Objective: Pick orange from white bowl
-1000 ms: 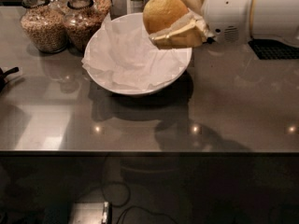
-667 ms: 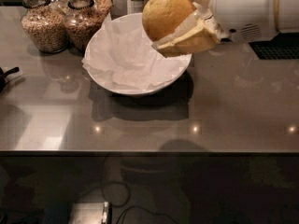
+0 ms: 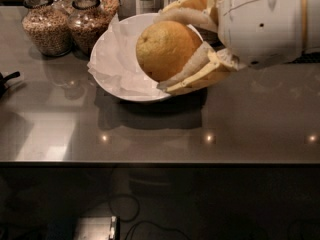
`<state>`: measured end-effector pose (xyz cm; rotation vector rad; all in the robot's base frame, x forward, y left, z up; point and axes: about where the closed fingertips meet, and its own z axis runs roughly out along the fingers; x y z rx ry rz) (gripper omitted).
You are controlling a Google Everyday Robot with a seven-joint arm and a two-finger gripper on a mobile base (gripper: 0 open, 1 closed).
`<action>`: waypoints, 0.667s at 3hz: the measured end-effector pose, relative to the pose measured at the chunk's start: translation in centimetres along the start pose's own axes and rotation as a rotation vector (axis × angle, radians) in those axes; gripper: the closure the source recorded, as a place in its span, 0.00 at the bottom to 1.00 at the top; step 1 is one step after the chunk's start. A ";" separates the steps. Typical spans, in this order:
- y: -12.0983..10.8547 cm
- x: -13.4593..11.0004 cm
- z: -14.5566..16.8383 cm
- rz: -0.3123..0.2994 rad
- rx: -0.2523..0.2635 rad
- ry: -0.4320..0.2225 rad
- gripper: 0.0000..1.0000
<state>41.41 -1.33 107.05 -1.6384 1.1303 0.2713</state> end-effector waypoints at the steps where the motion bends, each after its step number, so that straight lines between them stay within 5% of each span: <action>1: 2.1 0.7 1.4 -0.018 -0.059 -0.137 1.00; 2: 2.1 0.9 1.5 -0.021 -0.058 -0.147 1.00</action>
Offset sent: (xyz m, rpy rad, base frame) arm -0.0070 0.0085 -0.0207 0.0604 0.0105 0.1195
